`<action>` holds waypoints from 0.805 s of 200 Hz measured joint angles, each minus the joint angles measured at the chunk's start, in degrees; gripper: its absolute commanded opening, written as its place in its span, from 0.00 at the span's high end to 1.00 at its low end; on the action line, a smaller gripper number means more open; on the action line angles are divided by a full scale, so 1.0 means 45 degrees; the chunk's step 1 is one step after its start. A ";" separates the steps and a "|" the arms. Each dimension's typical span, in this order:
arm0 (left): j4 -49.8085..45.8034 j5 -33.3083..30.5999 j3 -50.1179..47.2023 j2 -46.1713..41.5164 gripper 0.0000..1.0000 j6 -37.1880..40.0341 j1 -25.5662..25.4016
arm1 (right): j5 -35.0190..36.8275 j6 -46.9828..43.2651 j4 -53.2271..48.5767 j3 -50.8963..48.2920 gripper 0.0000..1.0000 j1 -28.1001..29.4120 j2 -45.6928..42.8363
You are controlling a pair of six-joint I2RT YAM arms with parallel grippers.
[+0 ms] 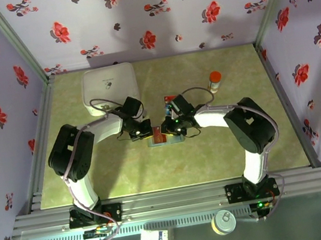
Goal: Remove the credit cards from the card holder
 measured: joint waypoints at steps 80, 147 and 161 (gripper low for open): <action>-0.0005 0.0000 0.0005 0.0005 1.00 0.0000 0.0000 | -0.0525 0.0306 0.0865 -0.0330 0.79 -0.0058 0.0058; 0.0000 -0.0005 0.0005 0.0005 1.00 0.0000 0.0000 | -0.0937 0.0758 0.1797 -0.0782 0.84 -0.0058 -0.0112; -0.0005 -0.0005 0.0005 0.0005 1.00 0.0000 0.0000 | -0.0976 0.0797 0.1948 -0.0865 0.86 -0.0073 -0.0151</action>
